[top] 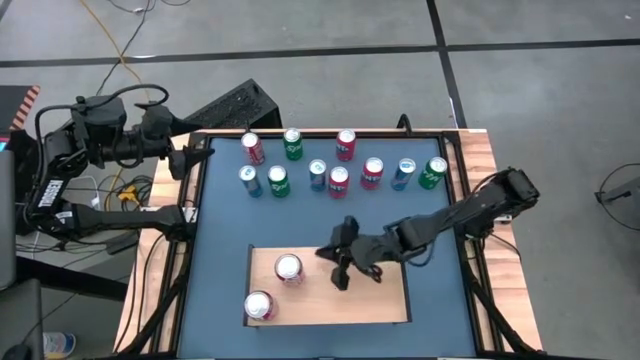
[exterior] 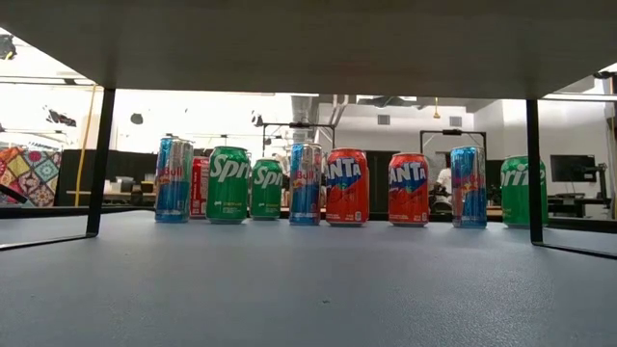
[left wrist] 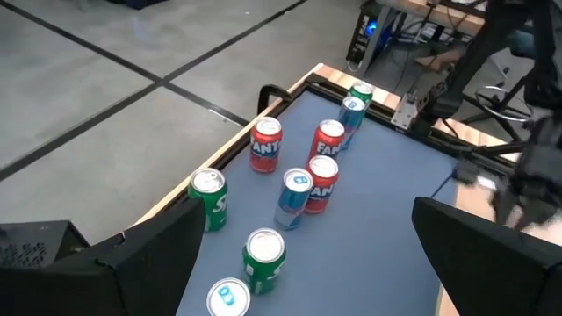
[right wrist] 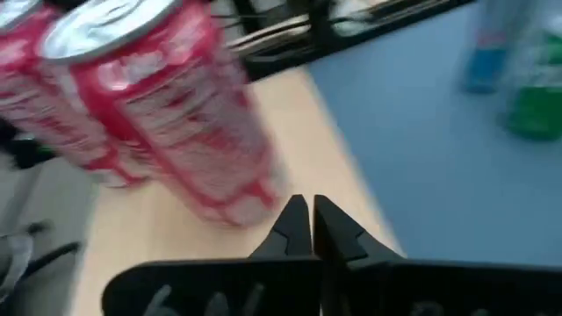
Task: Place canned beverage on shelf
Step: Put the right red soda can on the shelf aligned with the other red soda can
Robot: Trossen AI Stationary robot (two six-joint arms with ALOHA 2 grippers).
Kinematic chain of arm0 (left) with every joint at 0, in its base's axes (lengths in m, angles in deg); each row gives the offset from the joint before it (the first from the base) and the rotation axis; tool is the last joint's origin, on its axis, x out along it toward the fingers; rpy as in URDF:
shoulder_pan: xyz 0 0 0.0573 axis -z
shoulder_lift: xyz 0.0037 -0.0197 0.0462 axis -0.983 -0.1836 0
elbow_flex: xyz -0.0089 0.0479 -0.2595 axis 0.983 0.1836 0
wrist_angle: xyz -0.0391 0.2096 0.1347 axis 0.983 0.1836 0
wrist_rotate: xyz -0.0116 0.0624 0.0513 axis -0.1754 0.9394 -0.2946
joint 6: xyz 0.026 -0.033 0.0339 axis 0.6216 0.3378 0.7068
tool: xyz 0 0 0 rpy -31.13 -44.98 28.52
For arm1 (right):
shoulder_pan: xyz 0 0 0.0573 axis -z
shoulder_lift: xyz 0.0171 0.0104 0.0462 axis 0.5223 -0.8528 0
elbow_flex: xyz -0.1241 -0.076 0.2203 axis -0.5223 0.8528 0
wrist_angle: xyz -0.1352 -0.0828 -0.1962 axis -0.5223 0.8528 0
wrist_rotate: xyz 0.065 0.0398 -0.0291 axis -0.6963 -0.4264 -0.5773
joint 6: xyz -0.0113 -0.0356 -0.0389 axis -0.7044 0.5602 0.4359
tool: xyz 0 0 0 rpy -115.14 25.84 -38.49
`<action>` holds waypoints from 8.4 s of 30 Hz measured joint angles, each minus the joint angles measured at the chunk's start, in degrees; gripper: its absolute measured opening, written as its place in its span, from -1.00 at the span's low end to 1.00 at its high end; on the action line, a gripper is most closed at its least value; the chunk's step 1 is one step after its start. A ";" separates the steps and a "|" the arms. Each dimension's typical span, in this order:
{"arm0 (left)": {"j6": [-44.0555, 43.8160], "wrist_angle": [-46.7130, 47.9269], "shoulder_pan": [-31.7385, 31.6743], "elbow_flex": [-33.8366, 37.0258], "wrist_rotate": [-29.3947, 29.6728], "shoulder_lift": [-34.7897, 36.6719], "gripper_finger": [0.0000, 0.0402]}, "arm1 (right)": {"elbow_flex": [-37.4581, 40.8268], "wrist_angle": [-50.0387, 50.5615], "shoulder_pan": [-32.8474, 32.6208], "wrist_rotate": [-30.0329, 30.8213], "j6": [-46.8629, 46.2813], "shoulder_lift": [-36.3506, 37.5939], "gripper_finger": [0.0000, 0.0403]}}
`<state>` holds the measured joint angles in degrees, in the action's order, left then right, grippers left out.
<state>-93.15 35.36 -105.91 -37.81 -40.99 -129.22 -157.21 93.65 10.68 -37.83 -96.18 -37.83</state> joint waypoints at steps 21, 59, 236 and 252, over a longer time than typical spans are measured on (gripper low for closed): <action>0.26 0.06 0.01 0.00 0.63 0.00 0.95 | -0.66 -7.44 1.78 -6.93 -0.51 -5.08 -1.00; 0.66 0.14 0.01 0.00 0.17 0.02 0.95 | -19.23 13.53 -4.15 -3.18 -0.76 -11.31 -1.00; 1.36 0.50 0.00 0.02 0.59 -0.02 0.95 | -20.51 4.37 3.73 -18.11 6.81 -12.80 -1.00; 1.45 0.49 0.01 0.02 0.58 -0.04 0.95 | -20.51 2.23 3.45 -21.62 8.73 -12.79 -1.00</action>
<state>-91.69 35.85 -105.91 -37.79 -40.41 -129.26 -177.72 95.88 14.13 -59.45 -87.45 -50.63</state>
